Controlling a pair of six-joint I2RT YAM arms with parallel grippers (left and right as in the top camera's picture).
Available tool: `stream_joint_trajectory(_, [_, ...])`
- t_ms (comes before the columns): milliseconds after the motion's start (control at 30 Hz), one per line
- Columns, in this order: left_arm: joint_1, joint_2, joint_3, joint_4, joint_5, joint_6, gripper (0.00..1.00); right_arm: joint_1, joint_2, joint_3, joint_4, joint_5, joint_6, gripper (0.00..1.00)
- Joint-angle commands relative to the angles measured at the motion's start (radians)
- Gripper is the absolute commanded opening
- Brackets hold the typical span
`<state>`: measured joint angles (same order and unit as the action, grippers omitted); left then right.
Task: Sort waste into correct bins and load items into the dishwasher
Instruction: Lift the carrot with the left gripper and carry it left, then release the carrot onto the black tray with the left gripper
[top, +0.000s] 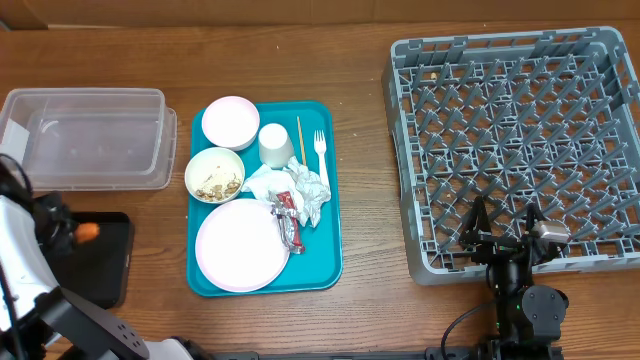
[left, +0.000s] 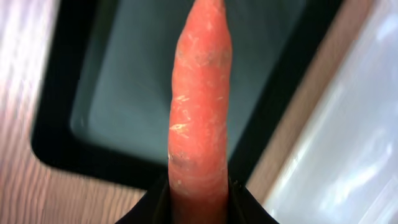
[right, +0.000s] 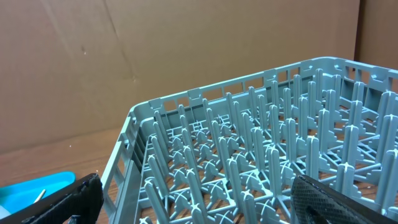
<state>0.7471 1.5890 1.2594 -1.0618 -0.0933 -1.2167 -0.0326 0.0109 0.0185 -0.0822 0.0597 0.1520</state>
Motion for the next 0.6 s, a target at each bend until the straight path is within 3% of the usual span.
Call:
stream_joint_trajectory(0, [0.053, 0.065, 0.014, 0.012, -0.13, 0.007, 0.29, 0.0, -0.008, -0.01, 0.006, 0.006, -0.007, 1.0])
stream_joint_trajectory(133, [0.075, 0.177, 0.014, 0.023, -0.148, 0.01, 0.31, 0.0, -0.008, -0.01, 0.006, 0.006, -0.007, 1.0])
stream_joint_trajectory(167, [0.076, 0.191, 0.014, 0.025, -0.154, 0.01, 0.35, 0.0, -0.008, -0.01, 0.006, 0.006, -0.007, 1.0])
stream_joint_trajectory(200, [0.077, 0.214, 0.014, 0.035, -0.166, 0.015, 0.47, 0.0, -0.008, -0.01, 0.006, 0.006, -0.007, 1.0])
stream_joint_trajectory(233, [0.077, 0.227, 0.014, 0.04, -0.175, 0.021, 0.52, 0.0, -0.008, -0.01, 0.006, 0.006, -0.007, 1.0])
stream_joint_trajectory(433, [0.077, 0.296, 0.014, 0.043, -0.192, 0.036, 0.55, 0.0, -0.008, -0.01, 0.006, 0.006, -0.007, 1.0])
stream_joint_trajectory(567, [0.077, 0.282, 0.038, 0.026, -0.101, 0.082, 0.57, 0.0, -0.008, -0.01, 0.006, 0.006, -0.007, 1.0])
